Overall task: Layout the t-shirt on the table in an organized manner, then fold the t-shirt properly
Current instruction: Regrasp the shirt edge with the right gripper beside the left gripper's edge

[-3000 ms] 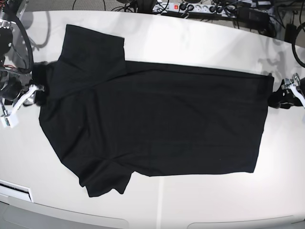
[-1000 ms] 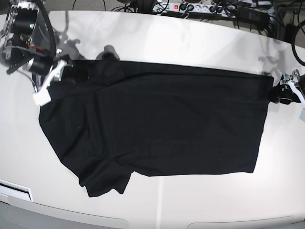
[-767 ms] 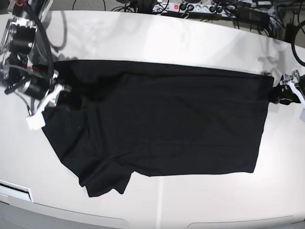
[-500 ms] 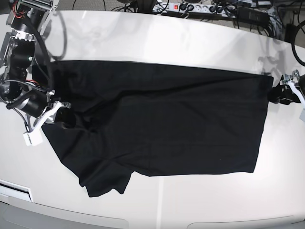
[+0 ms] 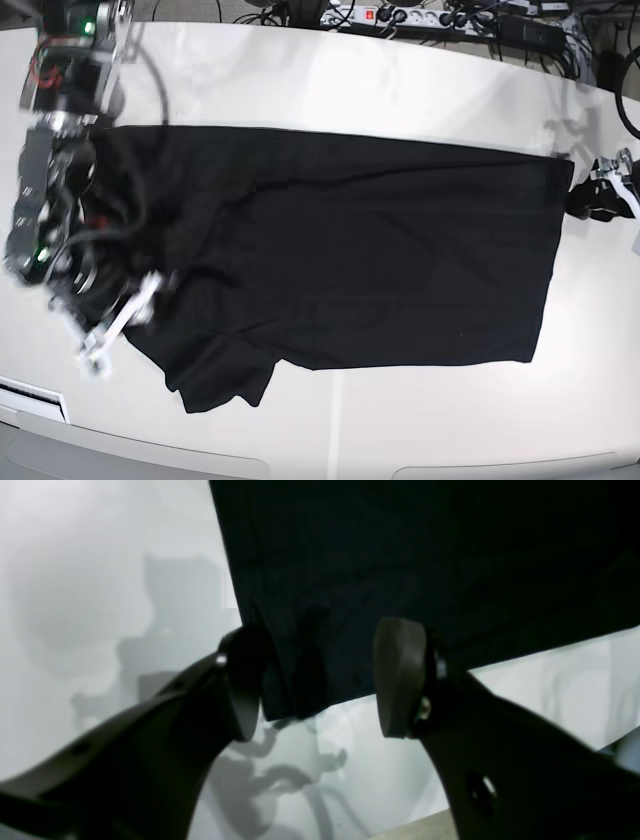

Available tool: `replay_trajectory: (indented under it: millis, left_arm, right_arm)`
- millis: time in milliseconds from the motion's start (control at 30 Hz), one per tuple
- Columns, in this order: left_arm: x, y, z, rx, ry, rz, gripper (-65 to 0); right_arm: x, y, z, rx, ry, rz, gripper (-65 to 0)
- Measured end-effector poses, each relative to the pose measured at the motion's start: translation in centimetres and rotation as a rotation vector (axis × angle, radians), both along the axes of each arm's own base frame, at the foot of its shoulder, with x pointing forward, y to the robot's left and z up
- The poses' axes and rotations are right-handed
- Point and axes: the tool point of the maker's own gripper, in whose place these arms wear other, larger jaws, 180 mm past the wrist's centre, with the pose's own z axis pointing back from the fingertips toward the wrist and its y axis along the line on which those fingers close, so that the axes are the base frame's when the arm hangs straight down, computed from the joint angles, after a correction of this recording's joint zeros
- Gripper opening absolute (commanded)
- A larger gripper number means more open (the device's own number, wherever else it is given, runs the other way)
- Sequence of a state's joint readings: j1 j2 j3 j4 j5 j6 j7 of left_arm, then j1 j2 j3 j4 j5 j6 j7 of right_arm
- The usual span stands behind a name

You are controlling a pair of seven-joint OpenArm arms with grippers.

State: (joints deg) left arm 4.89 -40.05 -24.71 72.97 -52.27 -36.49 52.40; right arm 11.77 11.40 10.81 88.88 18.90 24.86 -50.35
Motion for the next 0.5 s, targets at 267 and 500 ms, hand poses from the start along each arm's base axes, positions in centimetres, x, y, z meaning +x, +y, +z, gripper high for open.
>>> replay_trajectory:
  millis: [267, 500]
  left_arm:
    - [0.0, -0.1, -0.1, -0.003, 0.000, 0.000, -56.8]
    - [-0.4, -0.1, -0.4, 0.001, 0.027, -0.008, -65.0]
  right_arm:
    - [-2.1, 2.1, -0.2, 0.053, 0.131, 0.196, -57.9]
    - [-7.2, 1.6, -3.1, 0.071, 0.255, 0.333, -65.0]
